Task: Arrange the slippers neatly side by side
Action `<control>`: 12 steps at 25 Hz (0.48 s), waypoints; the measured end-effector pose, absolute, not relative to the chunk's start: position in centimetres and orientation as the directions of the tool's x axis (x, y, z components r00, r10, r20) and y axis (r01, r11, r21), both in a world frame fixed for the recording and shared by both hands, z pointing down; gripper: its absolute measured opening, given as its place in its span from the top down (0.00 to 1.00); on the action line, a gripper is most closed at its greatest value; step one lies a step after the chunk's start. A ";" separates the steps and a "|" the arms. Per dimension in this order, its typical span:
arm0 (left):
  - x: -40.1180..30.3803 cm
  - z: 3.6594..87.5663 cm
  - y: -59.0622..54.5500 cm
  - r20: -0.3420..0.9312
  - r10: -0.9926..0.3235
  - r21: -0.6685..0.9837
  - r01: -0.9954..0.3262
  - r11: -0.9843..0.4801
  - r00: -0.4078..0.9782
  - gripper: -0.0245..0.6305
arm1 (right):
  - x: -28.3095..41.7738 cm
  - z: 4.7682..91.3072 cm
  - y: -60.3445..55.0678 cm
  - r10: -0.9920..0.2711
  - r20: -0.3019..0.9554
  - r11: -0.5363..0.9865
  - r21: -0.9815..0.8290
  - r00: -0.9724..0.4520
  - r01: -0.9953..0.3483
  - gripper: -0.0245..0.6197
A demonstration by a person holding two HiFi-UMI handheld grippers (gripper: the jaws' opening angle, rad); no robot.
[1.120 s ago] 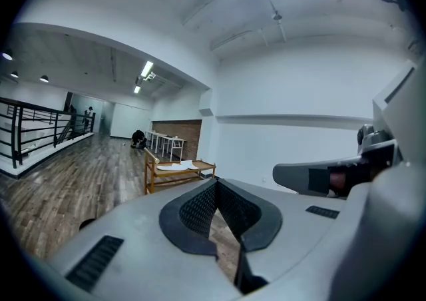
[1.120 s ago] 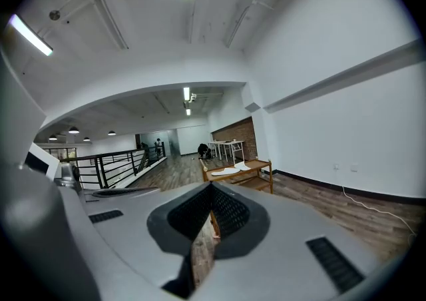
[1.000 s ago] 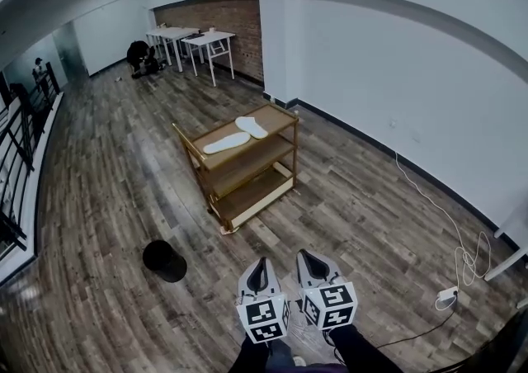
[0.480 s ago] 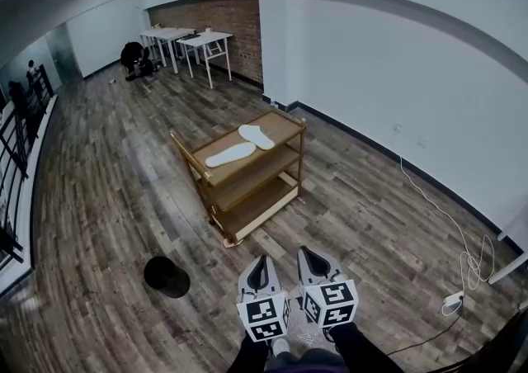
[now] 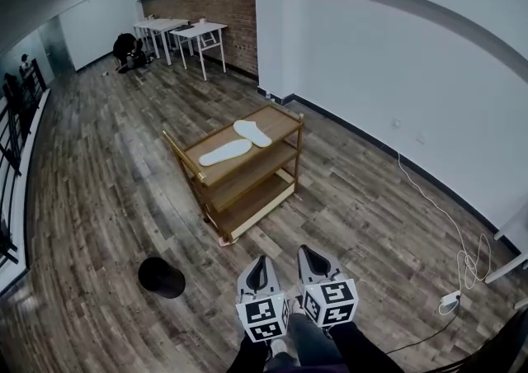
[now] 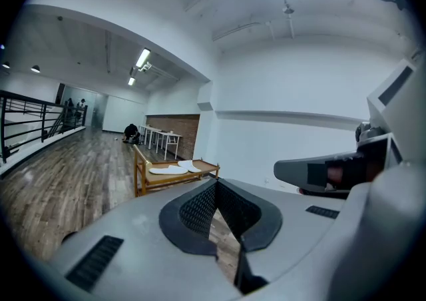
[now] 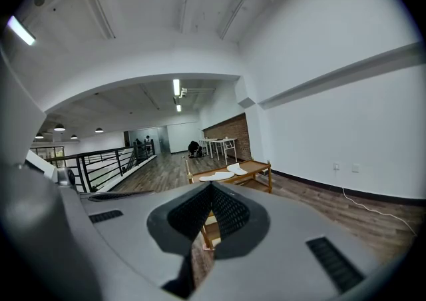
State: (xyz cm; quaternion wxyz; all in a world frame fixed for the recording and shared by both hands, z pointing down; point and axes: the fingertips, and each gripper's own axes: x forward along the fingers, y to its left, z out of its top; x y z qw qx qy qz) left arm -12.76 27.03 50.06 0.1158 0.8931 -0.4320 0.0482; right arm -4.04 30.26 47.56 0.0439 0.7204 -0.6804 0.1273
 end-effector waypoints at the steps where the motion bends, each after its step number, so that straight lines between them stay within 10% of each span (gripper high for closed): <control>1: -12.5 50.2 26.5 0.189 -0.763 0.165 -0.786 -0.596 0.619 0.96 | -3.7 47.6 29.6 -0.969 0.244 -0.068 -0.110 0.039 -0.992 0.96; 12: -6.3 49.1 17.1 0.188 -0.785 0.129 -0.807 -0.577 0.591 0.96 | 2.5 47.2 20.1 -0.972 0.234 -0.030 -0.137 -0.003 -0.990 0.96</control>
